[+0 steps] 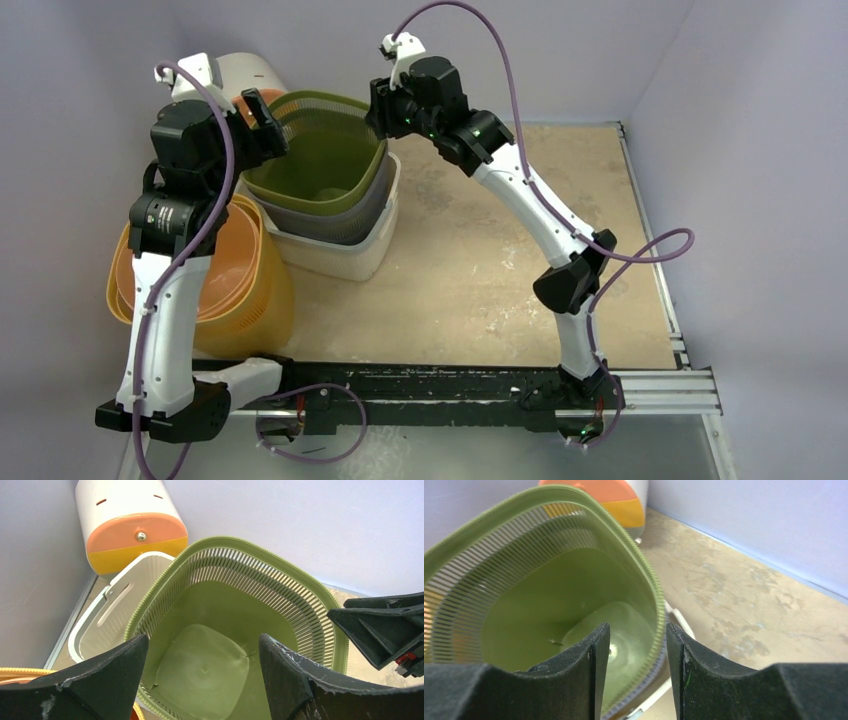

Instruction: Turn the large container upside down

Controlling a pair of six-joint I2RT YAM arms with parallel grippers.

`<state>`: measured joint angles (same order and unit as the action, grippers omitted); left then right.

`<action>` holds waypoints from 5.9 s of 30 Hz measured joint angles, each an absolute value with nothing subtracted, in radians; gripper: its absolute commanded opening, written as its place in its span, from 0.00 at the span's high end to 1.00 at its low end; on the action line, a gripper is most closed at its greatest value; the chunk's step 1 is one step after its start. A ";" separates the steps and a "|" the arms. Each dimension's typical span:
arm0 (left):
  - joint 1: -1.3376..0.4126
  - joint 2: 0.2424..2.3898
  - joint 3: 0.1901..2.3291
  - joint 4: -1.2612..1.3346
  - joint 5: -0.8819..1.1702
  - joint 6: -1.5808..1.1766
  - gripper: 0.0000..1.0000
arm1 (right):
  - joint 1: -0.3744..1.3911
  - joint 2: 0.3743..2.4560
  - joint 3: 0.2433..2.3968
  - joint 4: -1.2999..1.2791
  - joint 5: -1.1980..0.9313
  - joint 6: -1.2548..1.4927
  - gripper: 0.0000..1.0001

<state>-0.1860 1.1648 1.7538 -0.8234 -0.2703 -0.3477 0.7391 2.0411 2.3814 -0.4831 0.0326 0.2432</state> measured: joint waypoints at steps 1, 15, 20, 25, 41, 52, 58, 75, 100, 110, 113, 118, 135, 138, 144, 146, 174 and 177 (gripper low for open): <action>-0.186 1.163 1.753 -0.825 -0.271 -0.348 0.22 | 0.742 2.041 2.388 -0.490 0.052 0.234 0.51; -0.186 1.155 1.720 -0.833 -0.278 -0.348 0.22 | 0.741 2.050 2.395 -0.549 0.142 0.181 0.51; -0.186 1.155 1.719 -0.833 -0.285 -0.347 0.22 | 0.741 2.071 2.407 -0.543 0.130 0.188 0.54; -0.186 1.155 1.718 -0.833 -0.292 -0.347 0.22 | 0.741 2.075 2.410 -0.542 0.106 0.192 0.66; -0.186 1.107 1.703 -0.849 -0.324 -0.330 0.22 | 0.742 2.107 2.460 -0.579 0.092 0.200 0.72; -0.186 1.074 1.693 -0.854 -0.345 -0.330 0.22 | 0.741 2.114 2.469 -0.600 0.175 0.201 1.00; -0.186 1.080 1.692 -0.854 -0.350 -0.329 0.22 | 0.741 2.106 2.467 -0.593 0.163 0.201 1.00; -0.186 1.065 1.687 -0.768 -0.429 -0.340 0.22 | 0.751 1.885 2.252 -0.435 0.216 0.208 1.00; -0.186 0.964 1.687 -0.693 -0.549 -0.357 0.23 | 0.680 1.763 2.348 0.155 0.274 0.290 1.00; -0.186 0.974 1.687 -0.699 -0.531 -0.356 0.23 | 0.671 1.748 2.440 -0.081 0.418 0.297 0.44; -0.186 0.987 1.687 -0.705 -0.516 -0.356 0.23 | 0.671 1.762 2.383 -0.240 0.414 0.343 0.39; -0.186 0.998 1.668 -0.711 -0.496 -0.357 0.23 | 0.671 1.859 2.328 -0.491 0.374 0.410 0.36; -0.186 1.004 1.604 -0.724 -0.471 -0.358 0.23 | 0.643 1.984 2.341 -0.754 0.366 0.451 0.56; -0.186 1.000 1.591 -0.723 -0.471 -0.358 0.23 | 0.640 1.984 2.341 -0.756 0.354 0.451 0.58; -0.186 0.985 1.573 -0.728 -0.472 -0.358 0.23 | 0.639 1.984 2.341 -0.768 0.324 0.445 0.71; -0.186 0.981 1.573 -0.727 -0.473 -0.358 0.23 | 0.639 1.984 2.341 -0.774 0.320 0.440 0.81; -0.186 0.967 1.587 -0.730 -0.504 -0.358 0.23 | 0.582 1.847 2.415 -0.726 0.155 0.381 1.00; -0.186 0.968 1.599 -0.733 -0.510 -0.358 0.23 | 0.568 1.756 2.379 -0.672 0.148 0.383 1.00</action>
